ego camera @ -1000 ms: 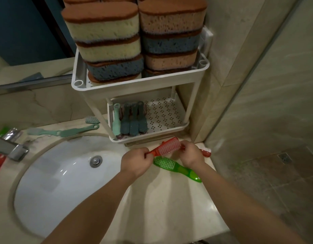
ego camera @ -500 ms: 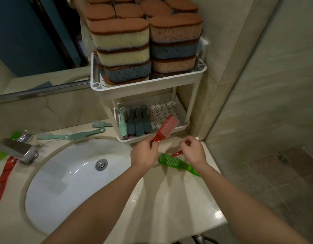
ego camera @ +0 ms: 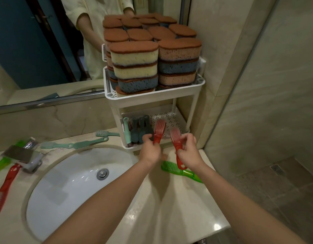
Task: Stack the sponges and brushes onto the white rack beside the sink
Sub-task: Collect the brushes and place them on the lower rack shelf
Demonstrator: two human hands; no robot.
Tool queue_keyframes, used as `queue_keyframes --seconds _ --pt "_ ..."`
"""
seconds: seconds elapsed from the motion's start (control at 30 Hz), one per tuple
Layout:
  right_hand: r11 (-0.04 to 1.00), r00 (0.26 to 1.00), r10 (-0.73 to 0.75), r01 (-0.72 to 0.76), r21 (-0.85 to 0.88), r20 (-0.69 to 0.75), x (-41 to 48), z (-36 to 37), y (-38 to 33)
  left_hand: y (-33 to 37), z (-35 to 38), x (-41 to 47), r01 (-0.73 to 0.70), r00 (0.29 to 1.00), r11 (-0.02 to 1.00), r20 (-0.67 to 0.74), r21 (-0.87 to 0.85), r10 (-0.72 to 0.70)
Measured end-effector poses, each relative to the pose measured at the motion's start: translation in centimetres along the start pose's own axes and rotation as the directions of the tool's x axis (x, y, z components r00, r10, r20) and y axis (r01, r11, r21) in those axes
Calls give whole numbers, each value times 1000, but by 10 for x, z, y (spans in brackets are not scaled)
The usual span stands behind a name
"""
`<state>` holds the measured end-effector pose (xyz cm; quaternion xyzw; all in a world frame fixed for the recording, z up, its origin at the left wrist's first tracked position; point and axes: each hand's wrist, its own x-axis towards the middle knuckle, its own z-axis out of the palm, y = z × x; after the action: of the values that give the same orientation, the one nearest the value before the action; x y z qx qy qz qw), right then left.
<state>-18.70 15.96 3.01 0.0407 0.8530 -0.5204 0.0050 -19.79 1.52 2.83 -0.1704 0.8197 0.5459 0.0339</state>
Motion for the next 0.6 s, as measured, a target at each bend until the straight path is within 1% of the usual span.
queue_keyframes --seconds 0.1,0.23,0.37,0.43,0.53,0.6 --pt "995 996 81 -80 53 -32 11 1 -5 6 -3 8 35 999 999 13 -13 -35" --pt "996 996 85 -85 10 9 30 7 -12 17 -3 21 98 993 994 68 -39 -95" --pt "991 994 104 -102 83 -18 56 13 -18 30 2 38 175 983 975 79 -140 -165" --pt "983 991 128 -122 134 -41 68 14 -18 33 5 46 193 980 969 78 -155 -183" --pt "959 972 232 -223 173 -31 87 17 -14 38 9 60 189 981 978 53 -87 -185" --pt "934 952 305 -298 198 -3 100 19 -14 42 13 70 190 981 979 45 -74 -187"
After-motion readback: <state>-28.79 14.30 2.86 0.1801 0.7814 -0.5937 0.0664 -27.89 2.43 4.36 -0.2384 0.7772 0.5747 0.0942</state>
